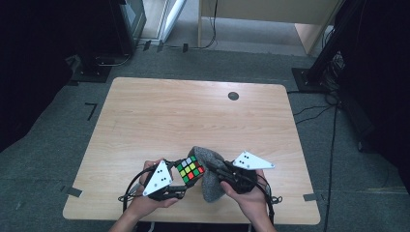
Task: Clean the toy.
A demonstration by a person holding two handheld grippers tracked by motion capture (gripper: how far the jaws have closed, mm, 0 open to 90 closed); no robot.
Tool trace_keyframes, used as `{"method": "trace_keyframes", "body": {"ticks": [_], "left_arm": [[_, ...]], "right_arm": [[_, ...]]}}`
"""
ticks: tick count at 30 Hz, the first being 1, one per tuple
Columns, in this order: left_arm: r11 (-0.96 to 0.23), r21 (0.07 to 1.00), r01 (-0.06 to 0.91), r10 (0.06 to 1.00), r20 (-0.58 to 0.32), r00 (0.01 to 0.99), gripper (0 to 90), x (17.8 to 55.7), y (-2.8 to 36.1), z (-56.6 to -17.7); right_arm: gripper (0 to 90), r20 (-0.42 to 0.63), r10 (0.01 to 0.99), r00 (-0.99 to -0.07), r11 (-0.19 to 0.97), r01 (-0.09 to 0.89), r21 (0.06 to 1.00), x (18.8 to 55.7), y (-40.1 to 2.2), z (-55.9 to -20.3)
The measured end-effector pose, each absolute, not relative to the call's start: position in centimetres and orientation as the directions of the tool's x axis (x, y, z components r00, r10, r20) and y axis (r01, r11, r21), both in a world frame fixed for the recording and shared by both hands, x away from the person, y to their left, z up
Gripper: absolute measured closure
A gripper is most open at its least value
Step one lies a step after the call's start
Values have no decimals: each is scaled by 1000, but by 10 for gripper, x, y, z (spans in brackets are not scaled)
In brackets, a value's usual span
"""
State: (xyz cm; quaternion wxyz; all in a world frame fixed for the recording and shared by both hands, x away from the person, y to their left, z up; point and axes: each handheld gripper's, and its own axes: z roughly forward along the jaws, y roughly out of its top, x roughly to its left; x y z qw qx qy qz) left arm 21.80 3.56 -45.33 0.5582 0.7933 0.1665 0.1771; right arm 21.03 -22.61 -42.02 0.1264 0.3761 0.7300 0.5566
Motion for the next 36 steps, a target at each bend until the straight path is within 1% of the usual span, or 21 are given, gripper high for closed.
{"method": "trace_keyframes", "body": {"ticks": [3,5,7,11,12,16,19,21,23,25,27,29,31,32,33,35,36], "left_arm": [[-327,943,62,460,101,882,346,218,35,-454],[-321,945,60,460,100,882,346,217,36,-453],[-316,947,60,463,98,881,346,217,36,-453],[-328,943,58,463,107,880,346,217,36,-453],[-328,943,58,464,107,880,346,217,36,-454],[-320,945,60,463,101,881,346,218,36,-454],[-325,944,60,467,105,878,346,218,36,-453],[-326,943,61,467,105,878,346,217,36,-454],[-326,944,59,467,106,878,346,218,37,-453],[-312,948,61,460,95,883,346,218,38,-453],[-306,950,64,459,89,884,346,219,38,-453],[-308,949,63,457,89,885,346,219,38,-454],[-303,951,64,457,86,886,346,218,39,-453],[-304,950,65,457,86,886,346,219,40,-453],[-286,955,74,454,67,889,346,220,41,-453],[-242,965,101,452,20,892,346,223,46,-451],[-224,968,112,451,1,893,346,224,48,-450]], "right_arm": [[724,209,641,-738,91,343,935,201,-218,-408],[724,173,646,-744,115,318,941,197,-213,-404],[723,189,653,-734,107,337,935,200,-216,-407],[724,256,682,-685,81,418,905,211,-226,-423],[724,261,681,-685,76,420,904,211,-226,-423],[722,212,635,-743,82,338,938,199,-216,-407],[720,176,635,-752,103,308,946,195,-212,-404],[720,206,643,-737,88,338,937,201,-217,-411],[720,226,677,-701,93,385,918,208,-222,-421],[721,246,682,-689,81,406,910,211,-226,-423],[719,247,654,-716,59,373,926,205,-224,-416],[718,206,627,-751,74,321,944,198,-217,-407],[717,163,628,-761,101,287,953,195,-212,-404],[717,163,630,-759,102,289,952,196,-212,-406],[717,183,635,-750,92,309,947,199,-215,-409],[719,199,685,-701,92,355,930,208,-224,-419],[719,218,699,-680,73,372,925,211,-229,-424]]}}
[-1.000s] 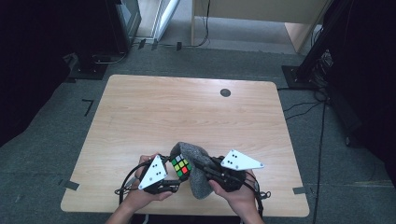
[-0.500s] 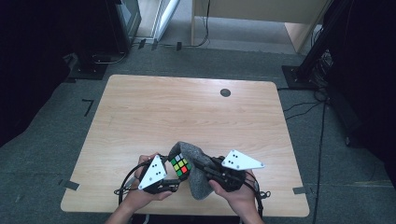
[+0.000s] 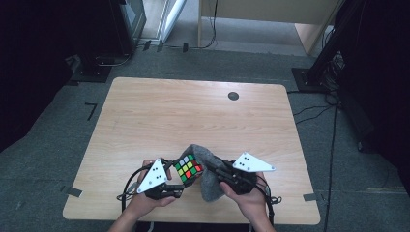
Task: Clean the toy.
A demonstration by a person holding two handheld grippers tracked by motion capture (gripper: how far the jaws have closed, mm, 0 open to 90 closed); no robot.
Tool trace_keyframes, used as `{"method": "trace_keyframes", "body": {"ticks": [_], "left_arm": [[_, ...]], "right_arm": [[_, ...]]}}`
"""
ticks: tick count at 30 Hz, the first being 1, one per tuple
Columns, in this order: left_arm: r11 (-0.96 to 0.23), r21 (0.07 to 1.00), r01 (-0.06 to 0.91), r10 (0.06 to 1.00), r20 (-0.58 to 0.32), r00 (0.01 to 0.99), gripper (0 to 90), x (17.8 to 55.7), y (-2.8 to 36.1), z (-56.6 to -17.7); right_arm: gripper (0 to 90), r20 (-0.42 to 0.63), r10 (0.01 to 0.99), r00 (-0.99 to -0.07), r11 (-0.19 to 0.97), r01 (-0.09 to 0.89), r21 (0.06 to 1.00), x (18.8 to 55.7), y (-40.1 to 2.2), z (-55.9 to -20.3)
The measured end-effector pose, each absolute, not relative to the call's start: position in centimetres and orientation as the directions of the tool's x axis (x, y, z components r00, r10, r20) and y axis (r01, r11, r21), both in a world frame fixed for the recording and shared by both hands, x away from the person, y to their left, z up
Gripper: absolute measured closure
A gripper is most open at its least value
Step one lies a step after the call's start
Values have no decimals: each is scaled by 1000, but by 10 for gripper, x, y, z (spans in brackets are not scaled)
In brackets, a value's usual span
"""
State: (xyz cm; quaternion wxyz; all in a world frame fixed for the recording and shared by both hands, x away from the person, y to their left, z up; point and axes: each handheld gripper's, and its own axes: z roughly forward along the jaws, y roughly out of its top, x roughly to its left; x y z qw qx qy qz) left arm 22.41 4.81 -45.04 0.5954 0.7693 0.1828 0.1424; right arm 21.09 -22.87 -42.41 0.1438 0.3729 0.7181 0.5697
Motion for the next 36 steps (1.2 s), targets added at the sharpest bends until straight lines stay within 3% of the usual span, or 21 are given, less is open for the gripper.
{"method": "trace_keyframes", "body": {"ticks": [6,10,15,19,21,23,27,33,36], "left_arm": [[-16,962,272,381,-246,891,346,240,69,-450],[44,947,318,359,-312,880,346,242,70,-451],[87,933,349,350,-357,866,346,244,74,-453],[132,921,367,301,-390,870,346,244,75,-452],[122,922,367,294,-386,874,346,244,73,-452],[126,920,372,289,-392,873,345,243,72,-453],[144,912,383,304,-409,860,346,246,79,-453],[148,906,397,279,-424,862,346,247,79,-453],[149,903,403,287,-429,856,345,248,79,-454]], "right_arm": [[716,302,633,-713,-67,338,939,210,-236,-423],[711,300,595,-746,-57,333,941,205,-222,-426],[708,388,553,-737,-129,384,914,207,-215,-440],[711,388,641,-662,-132,403,906,209,-218,-442],[710,443,591,-674,-171,433,885,210,-217,-447],[717,424,539,-728,-140,418,897,207,-209,-449],[716,366,524,-769,-9,425,905,205,-195,-452],[721,332,519,-787,-128,313,941,204,-217,-433],[719,295,501,-814,-75,299,951,204,-212,-438]]}}
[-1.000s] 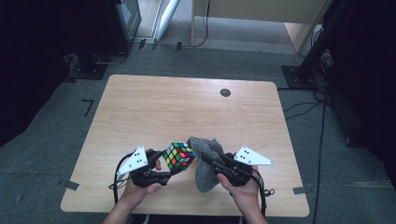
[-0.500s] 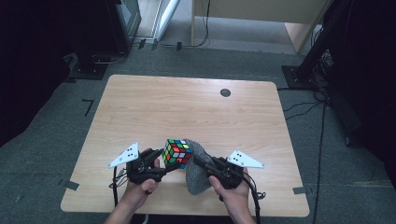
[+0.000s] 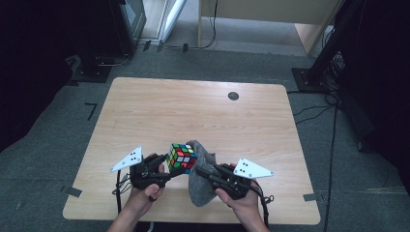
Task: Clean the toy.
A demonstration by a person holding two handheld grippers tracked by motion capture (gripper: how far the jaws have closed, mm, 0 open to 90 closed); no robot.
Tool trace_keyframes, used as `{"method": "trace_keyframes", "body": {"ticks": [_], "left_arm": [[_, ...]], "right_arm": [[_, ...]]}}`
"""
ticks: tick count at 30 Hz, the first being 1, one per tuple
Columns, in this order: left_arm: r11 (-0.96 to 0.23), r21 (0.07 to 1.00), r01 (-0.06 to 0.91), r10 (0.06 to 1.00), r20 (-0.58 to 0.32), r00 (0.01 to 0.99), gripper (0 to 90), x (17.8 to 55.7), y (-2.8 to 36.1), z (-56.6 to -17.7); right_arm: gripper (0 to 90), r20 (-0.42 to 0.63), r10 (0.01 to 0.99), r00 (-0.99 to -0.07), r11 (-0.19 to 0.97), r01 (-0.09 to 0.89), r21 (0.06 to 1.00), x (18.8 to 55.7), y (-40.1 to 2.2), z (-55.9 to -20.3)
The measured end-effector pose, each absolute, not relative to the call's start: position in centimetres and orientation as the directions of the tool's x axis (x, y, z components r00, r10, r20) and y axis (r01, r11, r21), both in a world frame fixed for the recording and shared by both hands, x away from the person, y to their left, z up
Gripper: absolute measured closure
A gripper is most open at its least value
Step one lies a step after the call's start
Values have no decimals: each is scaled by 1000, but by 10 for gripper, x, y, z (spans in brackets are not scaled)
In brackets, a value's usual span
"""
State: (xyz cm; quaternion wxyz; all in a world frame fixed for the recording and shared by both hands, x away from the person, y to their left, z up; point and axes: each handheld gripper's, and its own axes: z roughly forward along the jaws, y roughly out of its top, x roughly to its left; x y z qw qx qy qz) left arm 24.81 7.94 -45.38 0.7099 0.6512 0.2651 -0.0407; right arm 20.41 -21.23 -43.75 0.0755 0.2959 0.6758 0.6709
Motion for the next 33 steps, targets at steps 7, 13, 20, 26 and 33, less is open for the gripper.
{"method": "trace_keyframes", "body": {"ticks": [7,13,20,26,33], "left_arm": [[144,902,408,293,-433,852,345,249,81,-454],[131,903,410,311,-430,847,346,250,80,-455],[132,900,415,306,-436,847,345,250,80,-456],[79,909,409,326,-412,851,345,249,73,-458],[126,898,423,312,-440,842,345,251,81,-457]], "right_arm": [[718,290,480,-828,-10,325,946,208,-209,-441],[711,266,481,-835,-15,296,955,206,-212,-438],[717,203,503,-840,58,268,962,207,-209,-437],[714,246,470,-848,-22,267,963,208,-217,-433],[714,237,475,-847,3,271,962,209,-213,-440]]}}
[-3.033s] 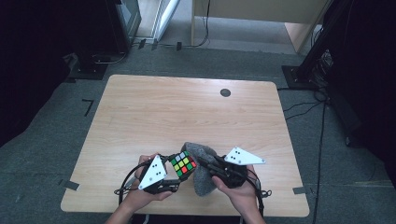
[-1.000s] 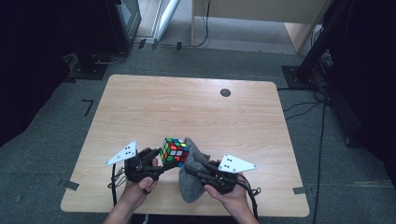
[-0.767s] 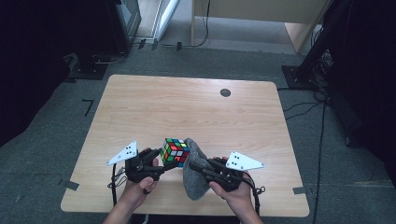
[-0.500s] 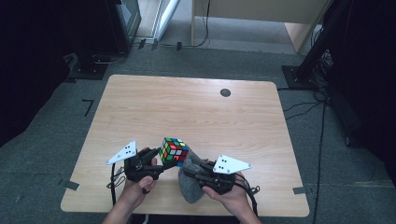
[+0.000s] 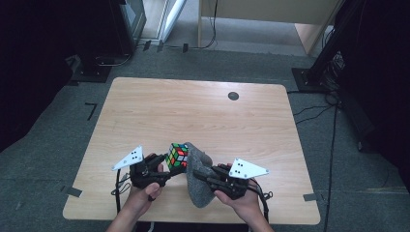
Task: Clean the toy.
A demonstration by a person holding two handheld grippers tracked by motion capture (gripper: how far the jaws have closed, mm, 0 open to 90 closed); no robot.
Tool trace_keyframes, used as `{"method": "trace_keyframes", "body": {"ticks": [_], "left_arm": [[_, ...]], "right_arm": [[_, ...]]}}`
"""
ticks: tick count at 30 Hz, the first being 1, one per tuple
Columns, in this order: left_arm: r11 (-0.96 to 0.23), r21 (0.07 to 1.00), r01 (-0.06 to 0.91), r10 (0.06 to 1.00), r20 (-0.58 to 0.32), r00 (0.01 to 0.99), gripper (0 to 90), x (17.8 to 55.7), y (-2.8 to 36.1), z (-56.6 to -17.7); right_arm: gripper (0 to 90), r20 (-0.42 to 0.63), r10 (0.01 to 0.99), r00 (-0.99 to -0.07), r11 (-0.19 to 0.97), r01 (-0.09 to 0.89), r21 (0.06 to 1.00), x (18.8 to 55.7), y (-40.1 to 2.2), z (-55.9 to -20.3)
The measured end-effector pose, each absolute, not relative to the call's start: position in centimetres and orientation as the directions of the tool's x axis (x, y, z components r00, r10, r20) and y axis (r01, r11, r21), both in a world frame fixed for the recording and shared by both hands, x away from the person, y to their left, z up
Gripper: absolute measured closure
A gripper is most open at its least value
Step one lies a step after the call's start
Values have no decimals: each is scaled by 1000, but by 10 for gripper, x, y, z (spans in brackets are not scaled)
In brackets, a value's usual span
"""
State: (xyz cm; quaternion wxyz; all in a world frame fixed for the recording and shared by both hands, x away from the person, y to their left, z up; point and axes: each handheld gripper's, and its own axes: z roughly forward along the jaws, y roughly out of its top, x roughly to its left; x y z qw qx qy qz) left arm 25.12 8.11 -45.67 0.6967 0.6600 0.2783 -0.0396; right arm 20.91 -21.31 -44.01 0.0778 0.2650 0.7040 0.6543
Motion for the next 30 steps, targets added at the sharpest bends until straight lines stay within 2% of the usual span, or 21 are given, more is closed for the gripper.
{"method": "trace_keyframes", "body": {"ticks": [3,8,12,14,17,23,27,30], "left_arm": [[125,896,426,299,-444,845,345,251,81,-457],[155,886,436,251,-463,850,345,251,83,-455],[183,864,469,173,-498,850,346,253,86,-454],[164,867,470,162,-493,855,345,253,84,-454],[152,864,481,142,-501,854,345,253,81,-456],[175,850,497,116,-520,847,345,255,84,-455],[170,850,499,131,-522,843,345,256,85,-457],[156,850,503,127,-522,843,345,255,81,-459]], "right_arm": [[713,260,492,-831,-17,289,957,212,-217,-446],[710,257,456,-852,12,294,956,210,-205,-453],[714,209,515,-832,54,275,960,210,-205,-453],[715,229,543,-808,1,273,962,212,-214,-450],[715,257,514,-818,-83,251,964,211,-224,-443],[712,214,405,-889,9,238,971,206,-207,-449],[713,131,424,-896,96,188,978,206,-205,-448],[714,149,460,-875,24,180,983,208,-215,-442]]}}
